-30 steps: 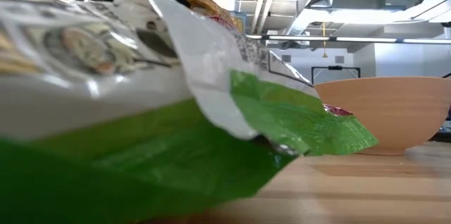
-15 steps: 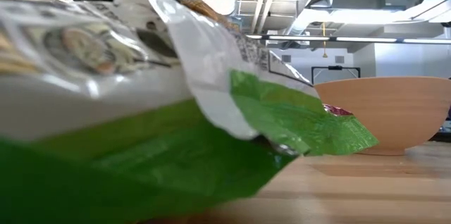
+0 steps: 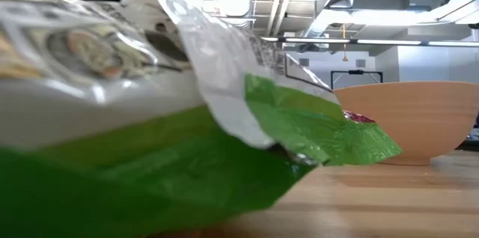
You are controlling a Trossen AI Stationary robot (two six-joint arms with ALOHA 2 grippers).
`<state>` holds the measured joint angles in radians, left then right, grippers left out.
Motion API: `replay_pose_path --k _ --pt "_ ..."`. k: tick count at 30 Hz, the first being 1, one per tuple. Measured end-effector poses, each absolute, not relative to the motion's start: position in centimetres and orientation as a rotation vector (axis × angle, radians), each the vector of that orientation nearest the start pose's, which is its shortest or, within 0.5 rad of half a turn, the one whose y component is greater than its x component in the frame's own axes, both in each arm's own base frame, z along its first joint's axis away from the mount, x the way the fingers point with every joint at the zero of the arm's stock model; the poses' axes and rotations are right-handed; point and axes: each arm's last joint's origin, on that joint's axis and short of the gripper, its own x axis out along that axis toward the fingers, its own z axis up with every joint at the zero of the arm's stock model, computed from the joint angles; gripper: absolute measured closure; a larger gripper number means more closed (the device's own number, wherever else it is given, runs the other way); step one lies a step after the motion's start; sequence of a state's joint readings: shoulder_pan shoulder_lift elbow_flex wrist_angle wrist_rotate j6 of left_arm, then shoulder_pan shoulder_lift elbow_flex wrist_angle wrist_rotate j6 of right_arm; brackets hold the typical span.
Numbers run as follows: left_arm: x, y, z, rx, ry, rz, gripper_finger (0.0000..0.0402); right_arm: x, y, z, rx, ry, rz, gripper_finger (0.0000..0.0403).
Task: Pick & Place Food Item
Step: Put the light blue noodle pack into the transparent bin
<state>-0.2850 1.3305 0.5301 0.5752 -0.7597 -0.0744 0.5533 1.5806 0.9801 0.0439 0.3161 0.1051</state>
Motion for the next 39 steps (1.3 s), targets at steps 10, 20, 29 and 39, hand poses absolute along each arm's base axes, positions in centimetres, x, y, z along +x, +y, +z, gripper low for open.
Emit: replay_pose_path --k 10,20,29,39 --pt "22.9 -2.2 25.1 0.072 0.061 0.577 0.0398 29.6 16.6 22.5 -0.154 0.538 0.192 0.0403" --pt "19.2 0.9 27.3 0.123 0.099 0.699 0.0397 30.2 15.2 22.4 -0.149 0.557 0.146 0.0403" --pt "17.1 3.1 27.3 0.146 0.191 0.816 0.0397 31.0 13.6 22.4 -0.048 0.563 0.069 0.0403" --pt "16.1 5.4 25.8 0.154 0.362 0.944 0.0395 31.2 12.5 22.1 -0.031 0.598 0.03 0.0403"
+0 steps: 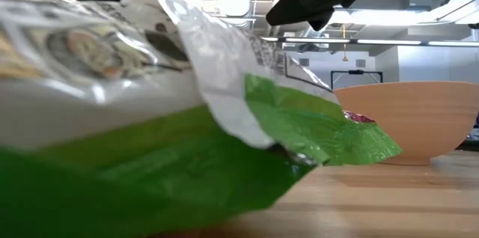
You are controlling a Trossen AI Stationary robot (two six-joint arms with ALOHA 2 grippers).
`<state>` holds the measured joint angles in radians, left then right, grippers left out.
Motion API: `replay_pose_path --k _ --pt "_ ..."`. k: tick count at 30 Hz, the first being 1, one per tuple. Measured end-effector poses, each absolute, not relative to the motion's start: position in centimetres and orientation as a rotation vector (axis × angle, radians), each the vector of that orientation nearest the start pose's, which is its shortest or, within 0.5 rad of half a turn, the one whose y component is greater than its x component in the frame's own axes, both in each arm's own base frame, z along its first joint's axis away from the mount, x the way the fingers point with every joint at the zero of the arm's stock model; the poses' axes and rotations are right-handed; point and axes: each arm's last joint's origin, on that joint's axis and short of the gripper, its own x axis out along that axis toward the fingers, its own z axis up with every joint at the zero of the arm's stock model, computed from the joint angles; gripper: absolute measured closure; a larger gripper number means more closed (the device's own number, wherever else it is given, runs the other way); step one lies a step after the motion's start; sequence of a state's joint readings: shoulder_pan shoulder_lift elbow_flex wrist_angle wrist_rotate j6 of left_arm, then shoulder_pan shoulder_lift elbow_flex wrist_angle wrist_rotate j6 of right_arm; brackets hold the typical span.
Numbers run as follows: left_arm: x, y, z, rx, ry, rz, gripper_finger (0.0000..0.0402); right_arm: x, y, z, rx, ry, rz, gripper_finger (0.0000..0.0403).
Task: Pick & Place Food Item
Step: Put the light blue noodle pack into the transparent bin
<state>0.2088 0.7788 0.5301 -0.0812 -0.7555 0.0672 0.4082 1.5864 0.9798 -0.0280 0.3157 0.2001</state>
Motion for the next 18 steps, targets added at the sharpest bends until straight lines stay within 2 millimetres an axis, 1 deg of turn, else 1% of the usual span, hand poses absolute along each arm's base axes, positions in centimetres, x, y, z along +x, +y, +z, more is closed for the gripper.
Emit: replay_pose_path --k 4,9,14,18 --pt "15.5 6.4 25.1 0.132 0.433 0.98 0.0397 31.0 13.2 22.1 -0.091 0.595 0.069 0.0403" --pt "15.1 7.4 24.9 0.088 0.453 0.978 0.0396 30.6 14.1 22.1 -0.141 0.589 0.111 0.0403" --pt "14.6 8.2 24.5 0.069 0.498 1.004 0.0396 30.5 14.3 22.1 -0.145 0.588 0.116 0.0403" --pt "14.2 8.6 23.3 0.052 0.524 1.006 0.0397 30.5 14.3 22.1 -0.145 0.588 0.116 0.0403"
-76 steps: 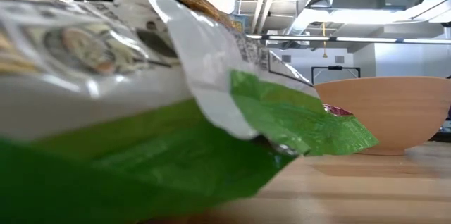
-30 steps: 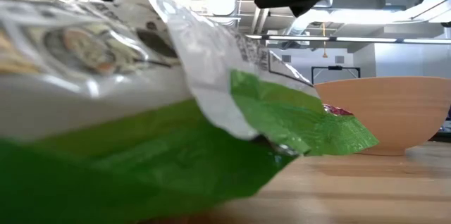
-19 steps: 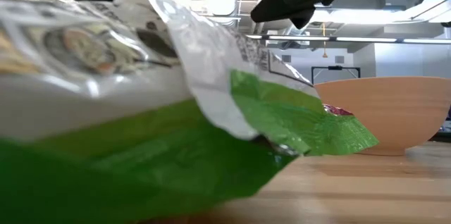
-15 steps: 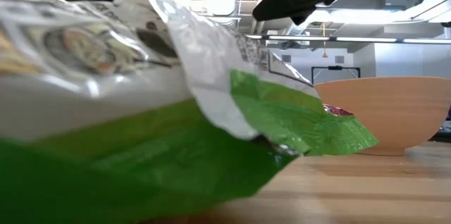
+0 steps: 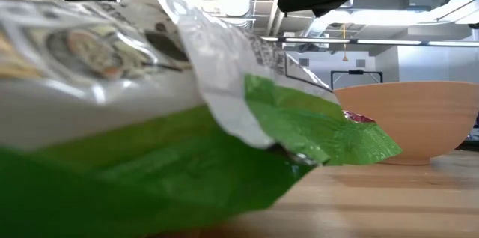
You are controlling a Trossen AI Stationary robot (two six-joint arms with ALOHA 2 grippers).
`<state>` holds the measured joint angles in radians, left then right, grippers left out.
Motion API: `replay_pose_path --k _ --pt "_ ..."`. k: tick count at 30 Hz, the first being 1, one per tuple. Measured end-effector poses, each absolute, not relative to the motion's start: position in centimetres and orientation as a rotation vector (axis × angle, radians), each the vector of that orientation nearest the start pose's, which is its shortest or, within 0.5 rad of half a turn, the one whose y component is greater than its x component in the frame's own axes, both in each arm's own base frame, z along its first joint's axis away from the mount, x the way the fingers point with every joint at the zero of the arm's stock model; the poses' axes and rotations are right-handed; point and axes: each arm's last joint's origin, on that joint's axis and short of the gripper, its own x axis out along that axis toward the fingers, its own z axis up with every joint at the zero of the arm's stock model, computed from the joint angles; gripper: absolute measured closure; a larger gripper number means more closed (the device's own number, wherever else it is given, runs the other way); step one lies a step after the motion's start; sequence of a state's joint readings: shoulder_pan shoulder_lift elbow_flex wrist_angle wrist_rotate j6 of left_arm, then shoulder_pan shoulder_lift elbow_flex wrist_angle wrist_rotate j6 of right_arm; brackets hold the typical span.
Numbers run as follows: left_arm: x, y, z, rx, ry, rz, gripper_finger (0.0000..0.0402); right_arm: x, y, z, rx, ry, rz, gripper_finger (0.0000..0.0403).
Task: Pick & Place Food Item
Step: Put the light blue noodle pack into the transparent bin
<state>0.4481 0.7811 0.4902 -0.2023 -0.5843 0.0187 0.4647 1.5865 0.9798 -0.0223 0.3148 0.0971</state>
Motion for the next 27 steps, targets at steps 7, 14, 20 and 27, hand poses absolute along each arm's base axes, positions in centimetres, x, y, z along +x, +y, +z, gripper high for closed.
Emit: replay_pose_path --k 7,14,20,27 --pt "13.4 9.7 21.1 0.021 0.51 1.052 0.0397 30.5 14.3 22.1 -0.13 0.588 0.111 0.0403" --pt "12.5 10.7 19.9 -0.037 0.488 1.022 0.0397 30.5 14.3 22.1 -0.13 0.588 0.111 0.0403" --pt "11.9 11.2 18.9 -0.054 0.485 1.047 0.0396 30.5 14.3 22.1 -0.13 0.588 0.111 0.0403" --pt "11.4 11.5 18.4 -0.077 0.491 1.036 0.0396 30.5 14.3 22.1 -0.13 0.588 0.111 0.0403"
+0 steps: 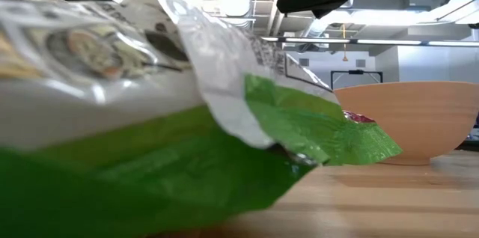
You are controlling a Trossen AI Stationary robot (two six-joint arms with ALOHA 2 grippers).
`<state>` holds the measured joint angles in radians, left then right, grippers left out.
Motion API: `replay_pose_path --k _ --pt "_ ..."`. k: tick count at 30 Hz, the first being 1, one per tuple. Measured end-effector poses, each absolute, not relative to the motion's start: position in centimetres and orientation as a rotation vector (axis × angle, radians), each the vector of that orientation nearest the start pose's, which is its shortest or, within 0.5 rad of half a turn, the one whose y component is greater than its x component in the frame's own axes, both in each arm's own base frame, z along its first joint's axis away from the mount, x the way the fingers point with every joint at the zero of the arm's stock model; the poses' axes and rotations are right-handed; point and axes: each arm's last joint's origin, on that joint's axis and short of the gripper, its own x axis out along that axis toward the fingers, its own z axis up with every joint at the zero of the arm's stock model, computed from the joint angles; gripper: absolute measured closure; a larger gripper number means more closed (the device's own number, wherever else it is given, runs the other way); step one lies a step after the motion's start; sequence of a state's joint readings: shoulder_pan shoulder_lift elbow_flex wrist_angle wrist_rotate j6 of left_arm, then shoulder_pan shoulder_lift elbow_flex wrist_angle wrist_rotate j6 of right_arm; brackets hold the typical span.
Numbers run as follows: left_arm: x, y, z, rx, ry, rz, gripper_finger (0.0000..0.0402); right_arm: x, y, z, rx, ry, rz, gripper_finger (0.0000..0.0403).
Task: Pick & Place Food Item
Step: Put the light blue noodle pack into the transparent bin
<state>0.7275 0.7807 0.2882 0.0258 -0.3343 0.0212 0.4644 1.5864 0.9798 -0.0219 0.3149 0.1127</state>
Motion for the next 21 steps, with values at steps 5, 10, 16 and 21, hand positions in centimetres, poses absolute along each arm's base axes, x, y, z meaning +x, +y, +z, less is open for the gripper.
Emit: replay_pose_path --k 5,10,16,21 --pt "11.2 11.5 17.6 -0.077 0.473 1.049 0.0396 30.5 14.2 22.1 -0.129 0.588 0.11 0.0403" --pt "10.9 11.5 17.0 -0.082 0.469 1.058 0.0396 30.6 14.3 22.0 -0.133 0.59 0.111 0.0403" --pt "10.8 11.6 17.1 -0.082 0.465 1.061 0.0392 30.6 14.3 22.0 -0.134 0.59 0.111 0.0403" --pt "10.8 11.6 17.0 -0.081 0.468 1.066 0.0392 30.6 14.3 21.9 -0.136 0.593 0.111 0.0403"
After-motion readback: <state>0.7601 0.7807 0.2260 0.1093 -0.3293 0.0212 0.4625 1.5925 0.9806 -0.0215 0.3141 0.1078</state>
